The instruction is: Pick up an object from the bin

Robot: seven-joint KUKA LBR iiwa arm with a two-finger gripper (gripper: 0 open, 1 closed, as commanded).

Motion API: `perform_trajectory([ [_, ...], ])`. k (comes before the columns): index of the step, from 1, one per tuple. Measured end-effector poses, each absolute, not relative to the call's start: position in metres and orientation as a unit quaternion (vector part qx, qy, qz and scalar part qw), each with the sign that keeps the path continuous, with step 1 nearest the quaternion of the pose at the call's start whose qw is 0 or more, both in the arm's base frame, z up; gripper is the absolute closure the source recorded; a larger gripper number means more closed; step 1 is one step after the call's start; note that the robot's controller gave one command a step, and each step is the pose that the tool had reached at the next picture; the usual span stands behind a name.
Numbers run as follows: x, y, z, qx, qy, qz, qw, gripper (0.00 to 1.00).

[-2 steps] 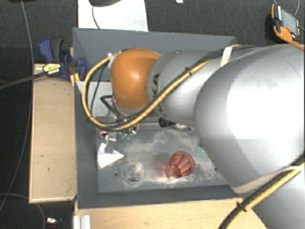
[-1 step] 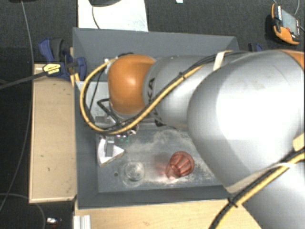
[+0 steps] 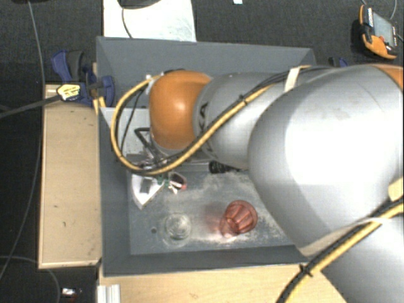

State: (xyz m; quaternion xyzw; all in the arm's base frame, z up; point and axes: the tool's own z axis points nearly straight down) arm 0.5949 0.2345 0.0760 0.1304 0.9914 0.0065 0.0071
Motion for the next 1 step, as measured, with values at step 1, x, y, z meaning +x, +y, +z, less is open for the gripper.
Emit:
perform_trajectory([
  [1, 0.5948, 0.2344, 0.0761, 0.131, 0.991, 0.007, 0.007, 1.00],
])
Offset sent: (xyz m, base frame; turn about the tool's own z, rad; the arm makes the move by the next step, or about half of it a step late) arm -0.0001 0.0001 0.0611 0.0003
